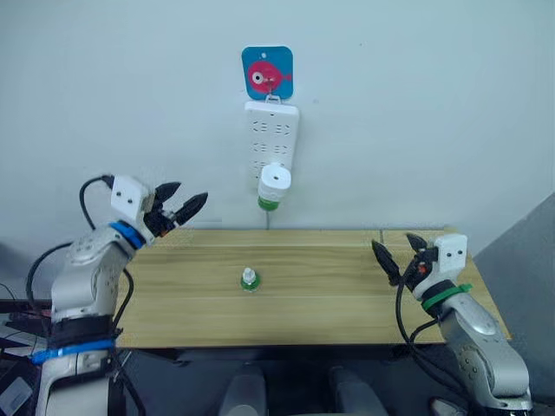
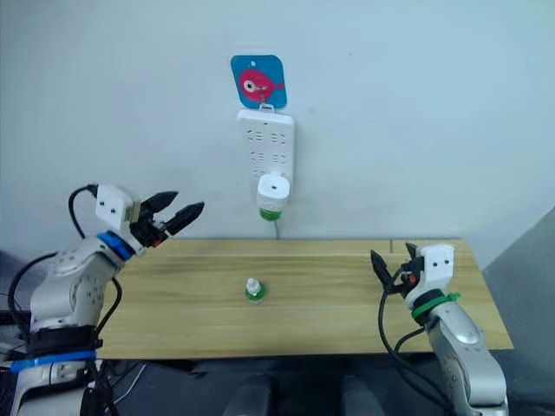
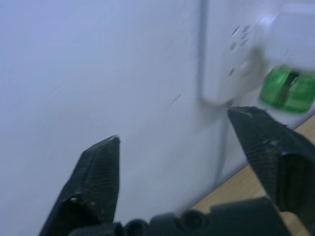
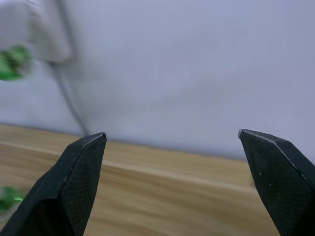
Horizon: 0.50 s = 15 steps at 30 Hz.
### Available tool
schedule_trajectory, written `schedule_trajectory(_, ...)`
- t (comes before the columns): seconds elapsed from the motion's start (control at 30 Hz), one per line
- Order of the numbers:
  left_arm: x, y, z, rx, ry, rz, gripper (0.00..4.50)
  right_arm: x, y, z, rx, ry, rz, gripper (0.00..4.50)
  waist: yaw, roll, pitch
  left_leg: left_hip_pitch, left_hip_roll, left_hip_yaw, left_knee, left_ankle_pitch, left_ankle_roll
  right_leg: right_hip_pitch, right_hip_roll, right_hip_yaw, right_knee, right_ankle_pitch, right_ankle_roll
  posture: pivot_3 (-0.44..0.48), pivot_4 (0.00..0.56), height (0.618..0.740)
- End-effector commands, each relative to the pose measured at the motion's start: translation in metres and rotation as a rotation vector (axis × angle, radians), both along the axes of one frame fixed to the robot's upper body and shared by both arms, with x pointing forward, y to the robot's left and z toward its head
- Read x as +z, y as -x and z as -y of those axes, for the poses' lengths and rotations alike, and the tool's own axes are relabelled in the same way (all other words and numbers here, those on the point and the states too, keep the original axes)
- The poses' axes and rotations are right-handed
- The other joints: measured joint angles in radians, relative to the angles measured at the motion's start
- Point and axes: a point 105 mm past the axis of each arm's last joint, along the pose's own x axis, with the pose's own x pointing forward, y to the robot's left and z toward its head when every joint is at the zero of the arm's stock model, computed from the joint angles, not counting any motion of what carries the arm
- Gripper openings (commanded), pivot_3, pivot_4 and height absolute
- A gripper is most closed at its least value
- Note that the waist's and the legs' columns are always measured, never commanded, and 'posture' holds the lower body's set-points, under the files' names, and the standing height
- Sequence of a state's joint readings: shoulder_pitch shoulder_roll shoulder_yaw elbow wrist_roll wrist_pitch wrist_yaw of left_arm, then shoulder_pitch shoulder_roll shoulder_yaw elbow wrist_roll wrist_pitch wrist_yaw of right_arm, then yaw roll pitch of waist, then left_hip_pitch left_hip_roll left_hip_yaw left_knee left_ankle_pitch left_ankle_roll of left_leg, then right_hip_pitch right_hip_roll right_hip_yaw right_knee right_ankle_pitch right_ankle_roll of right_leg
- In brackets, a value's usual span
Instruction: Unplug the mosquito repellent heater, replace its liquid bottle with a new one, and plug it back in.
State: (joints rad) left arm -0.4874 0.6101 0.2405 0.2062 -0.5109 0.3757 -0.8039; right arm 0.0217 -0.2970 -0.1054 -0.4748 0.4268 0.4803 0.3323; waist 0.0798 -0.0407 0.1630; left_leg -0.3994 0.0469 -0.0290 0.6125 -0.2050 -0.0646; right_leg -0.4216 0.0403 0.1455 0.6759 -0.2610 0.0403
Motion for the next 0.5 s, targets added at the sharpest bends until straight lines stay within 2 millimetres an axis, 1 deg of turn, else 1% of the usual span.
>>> schedule_trajectory(0.03, 0.023, -0.004, 0.023, -0.102, -0.003, 0.036, 3.32, 0.032, 0.003, -0.022, 0.102, -0.019, 0.073, 4.50, 0.000, -0.001, 0.005, 0.000, 0.000, -0.001, 0.000, 0.000, 0.000, 0.000, 0.000, 0.000, 0.000, 0.000, 0.000, 0.305, 0.176, 0.740)
schedule_trajectory(0.13, 0.028, -0.015, 0.041, -0.157, -0.041, 0.064, 3.32, 0.042, 0.001, -0.035, 0.136, -0.030, 0.086, 4.50, 0.000, -0.001, 0.006, -0.001, 0.000, -0.001, -0.001, -0.001, 0.000, 0.000, 0.000, -0.001, -0.001, -0.001, 0.002, 0.296, 0.181, 0.740)
schedule_trajectory(0.3, 0.035, -0.032, 0.054, -0.183, -0.049, 0.098, 3.32, 0.054, 0.001, -0.050, 0.177, -0.051, 0.103, 4.50, -0.001, -0.001, 0.011, -0.003, 0.000, -0.004, -0.001, -0.003, 0.001, -0.001, 0.001, -0.004, 0.000, -0.001, 0.005, 0.292, 0.183, 0.740)
schedule_trajectory(0.4, 0.038, -0.040, 0.056, -0.184, -0.046, 0.112, 3.32, 0.058, 0.001, -0.053, 0.181, -0.053, 0.109, 4.50, -0.001, -0.001, 0.011, -0.004, 0.000, -0.007, -0.001, -0.003, 0.001, -0.002, 0.001, -0.006, -0.001, -0.002, 0.005, 0.280, 0.179, 0.740)
schedule_trajectory(0.5, 0.042, -0.048, 0.062, -0.207, -0.039, 0.125, 3.32, 0.059, 0.000, -0.052, 0.174, -0.049, 0.108, 4.50, 0.000, -0.001, 0.012, -0.006, 0.000, -0.010, -0.001, -0.003, 0.001, -0.001, 0.001, -0.009, -0.001, -0.002, 0.005, 0.274, 0.178, 0.740)
